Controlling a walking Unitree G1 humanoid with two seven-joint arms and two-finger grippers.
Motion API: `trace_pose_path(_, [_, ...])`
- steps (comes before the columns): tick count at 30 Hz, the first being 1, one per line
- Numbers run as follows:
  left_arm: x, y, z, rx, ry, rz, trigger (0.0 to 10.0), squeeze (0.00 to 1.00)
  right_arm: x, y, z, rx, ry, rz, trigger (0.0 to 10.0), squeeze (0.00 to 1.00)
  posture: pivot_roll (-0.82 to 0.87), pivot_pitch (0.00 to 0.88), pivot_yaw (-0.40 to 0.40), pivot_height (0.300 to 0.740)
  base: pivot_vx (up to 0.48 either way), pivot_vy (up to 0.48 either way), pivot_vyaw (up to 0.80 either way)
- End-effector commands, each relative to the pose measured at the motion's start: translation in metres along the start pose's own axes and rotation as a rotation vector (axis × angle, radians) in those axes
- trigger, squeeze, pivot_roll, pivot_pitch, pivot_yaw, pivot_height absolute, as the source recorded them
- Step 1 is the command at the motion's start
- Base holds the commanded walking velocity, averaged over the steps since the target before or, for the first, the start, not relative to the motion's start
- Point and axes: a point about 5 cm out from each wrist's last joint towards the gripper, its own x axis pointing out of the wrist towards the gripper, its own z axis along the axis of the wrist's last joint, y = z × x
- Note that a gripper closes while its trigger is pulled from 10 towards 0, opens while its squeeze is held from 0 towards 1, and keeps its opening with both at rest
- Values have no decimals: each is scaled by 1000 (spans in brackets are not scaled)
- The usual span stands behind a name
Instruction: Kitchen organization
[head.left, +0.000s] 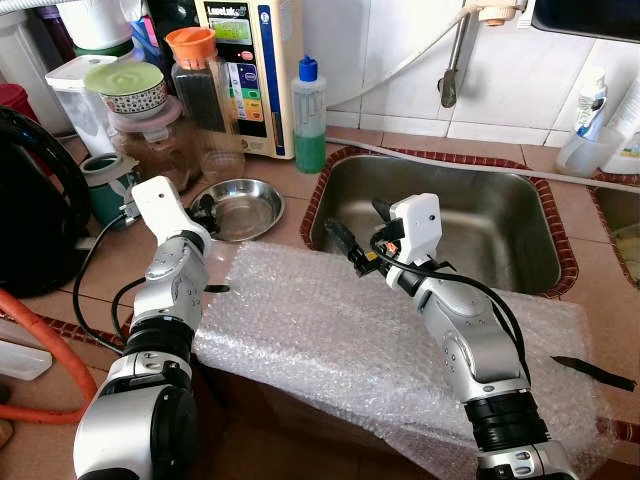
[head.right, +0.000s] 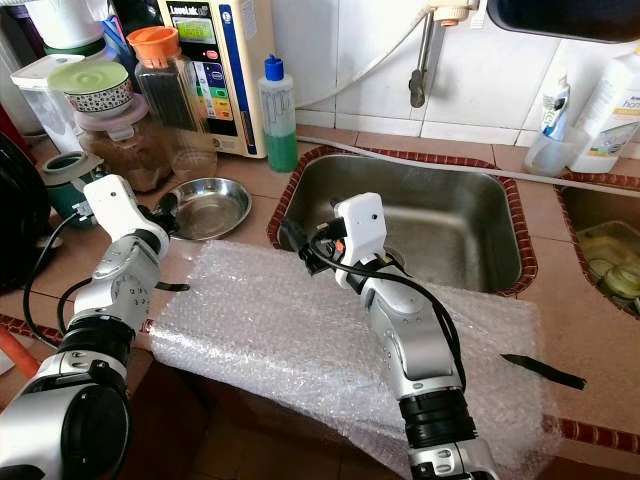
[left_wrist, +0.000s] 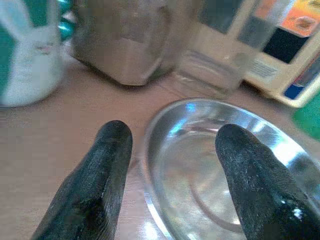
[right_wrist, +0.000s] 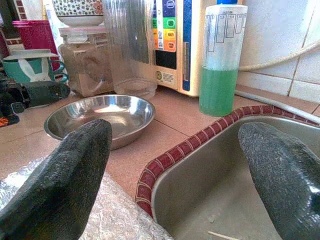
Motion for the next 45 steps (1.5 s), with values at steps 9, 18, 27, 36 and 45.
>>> trace_pose_path(9, [7, 5, -2, -52, 157, 41, 10000, 0, 3, 0, 5, -7, -14, 7, 10000, 0, 46, 0, 54, 740, 0, 0, 0])
trace_pose_path(18, [11, -2, 5, -66, 207, 11, 1137, 0, 3, 1, 5, -6, -17, 3, 10000, 0, 42, 0, 63, 740, 0, 0, 0])
trace_pose_path(27, [9, 9, -7, -141, 265, 57, 0, 0, 3, 0, 6, -8, -19, 0, 10000, 0, 45, 0, 62, 740, 0, 0, 0])
trace_pose_path(36, [8, 14, -11, -152, 274, 72, 0, 0, 4, 1, 6, -1, -18, 11, 10000, 0, 50, 0, 61, 740, 0, 0, 0])
trace_pose_path(45, [8, 15, -12, -131, 267, 69, 0, 0, -3, 15, 1, 19, 29, 175, 10000, 0, 44, 0, 65, 740, 0, 0, 0])
